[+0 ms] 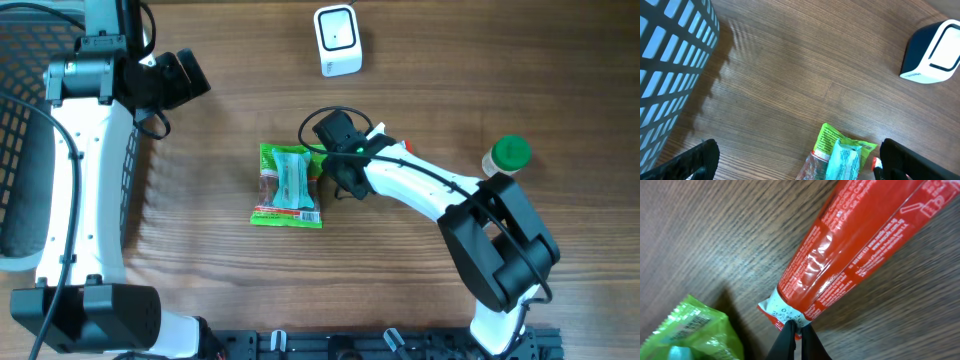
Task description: Scan the item barcode
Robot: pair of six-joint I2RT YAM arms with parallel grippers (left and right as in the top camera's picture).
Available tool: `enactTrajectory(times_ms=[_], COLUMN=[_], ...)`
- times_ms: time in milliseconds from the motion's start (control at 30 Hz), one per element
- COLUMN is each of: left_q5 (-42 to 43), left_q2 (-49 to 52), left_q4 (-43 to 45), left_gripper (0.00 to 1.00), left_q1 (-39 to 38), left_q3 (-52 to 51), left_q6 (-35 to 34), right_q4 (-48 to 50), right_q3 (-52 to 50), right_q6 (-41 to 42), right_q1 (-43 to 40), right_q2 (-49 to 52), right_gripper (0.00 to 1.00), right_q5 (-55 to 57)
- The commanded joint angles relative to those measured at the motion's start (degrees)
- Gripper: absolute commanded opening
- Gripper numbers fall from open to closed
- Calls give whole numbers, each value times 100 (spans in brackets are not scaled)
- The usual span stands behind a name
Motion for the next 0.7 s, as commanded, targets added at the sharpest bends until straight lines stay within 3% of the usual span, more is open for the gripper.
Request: enactTrajectory(times_ms=[0, 267, 533, 667], left_q5=[-35, -35, -35, -37], left_q2=[2, 2, 2, 2], left_q4=[13, 15, 13, 13], left_gripper=[100, 100, 100, 100], left_q1=[15, 15, 15, 15], left_q3=[-15, -13, -13, -13], left_q6=[92, 90, 90, 92], right_q4=[-186, -273, -1132, -1287], right_q3=[-164, -162, -149, -42], right_q6=[-737, -2542, -3362, -4343], right_q1=[-162, -302, -398, -479], right_q2=[-17, -258, -280, -326], right_gripper=[4, 4, 4, 4], right_q5=[-374, -1193, -1237, -1298])
